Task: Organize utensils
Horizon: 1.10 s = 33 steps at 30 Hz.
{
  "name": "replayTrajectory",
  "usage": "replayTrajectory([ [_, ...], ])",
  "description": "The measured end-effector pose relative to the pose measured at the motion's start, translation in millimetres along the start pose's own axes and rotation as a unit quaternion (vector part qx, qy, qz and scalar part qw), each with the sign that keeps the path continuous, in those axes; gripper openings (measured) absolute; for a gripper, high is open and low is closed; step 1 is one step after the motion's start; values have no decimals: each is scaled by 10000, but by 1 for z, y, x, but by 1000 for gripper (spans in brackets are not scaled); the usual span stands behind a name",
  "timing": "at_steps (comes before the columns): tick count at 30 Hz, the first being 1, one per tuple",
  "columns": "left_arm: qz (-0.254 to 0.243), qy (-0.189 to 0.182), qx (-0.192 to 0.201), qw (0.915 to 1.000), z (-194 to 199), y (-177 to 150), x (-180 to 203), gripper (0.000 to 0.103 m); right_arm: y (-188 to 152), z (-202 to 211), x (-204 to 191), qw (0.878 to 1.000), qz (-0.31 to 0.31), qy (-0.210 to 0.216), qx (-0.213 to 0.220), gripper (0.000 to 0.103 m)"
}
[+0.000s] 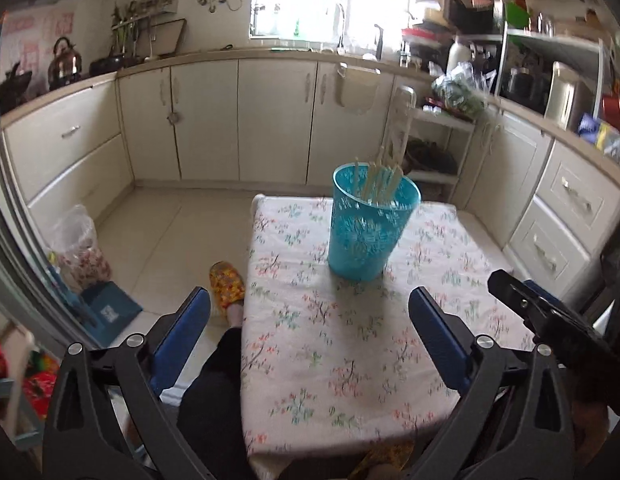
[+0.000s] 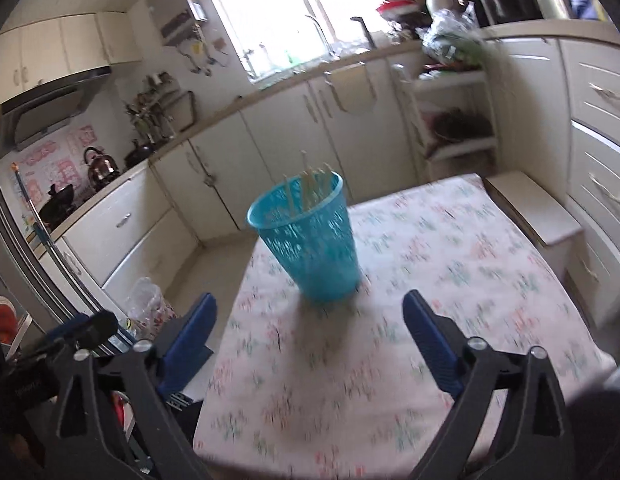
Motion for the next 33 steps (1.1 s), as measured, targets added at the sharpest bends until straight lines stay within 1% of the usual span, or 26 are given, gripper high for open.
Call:
replayTrajectory([
  [3,-129,-17,-114,9999,20,-2,12,95,4,27,-6,9999,-23,-160,51,95],
  [6,-140,-103,-22,9998,42,-5,15,95,8,59,-20,9995,140,-111,255,95],
  [8,-202,-199,-21,9996,57,-8,16,95,5,76,-28,9993,191,-39,311,95],
  [10,-269,-311,-131,9991,72,-10,15,95,3,96,-37,9990,224,112,371,95],
  [11,-300,-277,-152,9990,77,-12,16,95,1,107,-42,9986,250,205,426,95],
  [13,-241,-145,-85,9996,91,-14,12,95,-5,121,-48,9979,247,262,534,95],
  [16,-68,-135,50,9999,106,-19,5,95,-16,131,-55,9974,205,273,629,95],
  [18,-13,-142,58,9999,115,-19,2,95,-25,132,-57,9974,197,154,682,96],
  [21,-6,-83,202,9998,131,-17,0,95,-31,129,-56,9985,87,-14,537,96],
  [22,-14,-62,253,9997,135,-16,0,95,-32,128,-56,9990,30,-43,444,96],
  [24,-18,-18,348,9994,144,-16,0,95,-33,131,-57,9992,-56,-28,392,96],
  [27,-33,-19,383,9993,154,-18,3,95,-35,143,-62,9986,-64,13,520,96],
  [33,-115,-36,401,9991,164,-19,11,95,-38,166,-72,9968,178,122,771,96],
])
Point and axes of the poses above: each gripper's, at about its wrist camera, not at the fingertips, and z roughly against the way its jaws point, x to its right, y to its top, the point moved 2 cm from there along -z, roughly the way its jaws point, and after that the axes turned 1 degree about -y, right-handed, at the moved point
